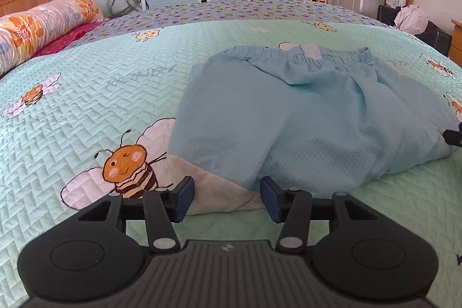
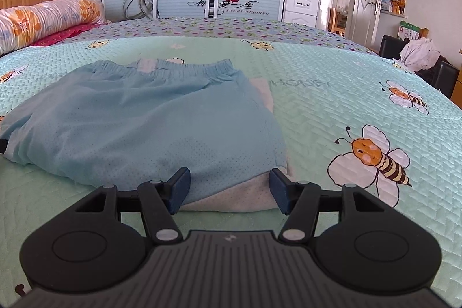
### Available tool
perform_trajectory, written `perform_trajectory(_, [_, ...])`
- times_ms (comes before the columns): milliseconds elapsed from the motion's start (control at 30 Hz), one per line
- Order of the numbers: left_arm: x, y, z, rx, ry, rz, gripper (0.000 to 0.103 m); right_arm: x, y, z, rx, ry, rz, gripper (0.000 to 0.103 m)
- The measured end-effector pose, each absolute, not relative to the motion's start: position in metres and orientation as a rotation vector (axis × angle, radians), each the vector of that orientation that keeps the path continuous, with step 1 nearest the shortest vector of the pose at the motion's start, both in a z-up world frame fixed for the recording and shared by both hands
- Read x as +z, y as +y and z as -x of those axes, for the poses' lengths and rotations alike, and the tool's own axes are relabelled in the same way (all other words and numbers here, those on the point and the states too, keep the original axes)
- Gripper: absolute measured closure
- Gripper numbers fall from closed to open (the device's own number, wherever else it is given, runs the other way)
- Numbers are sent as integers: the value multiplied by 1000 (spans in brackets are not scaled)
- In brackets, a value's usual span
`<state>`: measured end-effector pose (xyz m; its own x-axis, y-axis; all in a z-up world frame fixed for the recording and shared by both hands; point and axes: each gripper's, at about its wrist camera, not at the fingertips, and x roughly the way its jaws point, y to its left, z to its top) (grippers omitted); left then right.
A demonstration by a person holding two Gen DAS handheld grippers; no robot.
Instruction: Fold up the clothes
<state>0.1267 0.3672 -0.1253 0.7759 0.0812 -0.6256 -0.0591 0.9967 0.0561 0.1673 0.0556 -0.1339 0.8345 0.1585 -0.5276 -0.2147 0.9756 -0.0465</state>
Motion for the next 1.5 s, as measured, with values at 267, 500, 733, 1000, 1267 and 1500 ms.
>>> perform_trajectory(267, [-124, 380, -130, 123, 659, -10, 97, -137, 49, -173, 199, 580, 64, 95])
perform_trajectory(500, [-115, 450, -111, 207, 674, 266, 103, -131, 5, -180, 178, 598, -57, 100])
perform_trajectory(733, [-103, 415, -101, 103, 598, 202, 91, -124, 19, -158, 205, 497, -74, 56])
perform_trajectory(1000, [-129, 415, -157, 162, 696, 172, 93, -112, 22, -183, 213, 480, -97, 56])
perform_trajectory(1267, [-111, 439, -129, 213, 603, 262, 97, -105, 25, -191, 245, 452, -121, 80])
perform_trajectory(1500, [-96, 383, -172, -15, 560, 150, 81, -96, 63, -222, 352, 465, -102, 74])
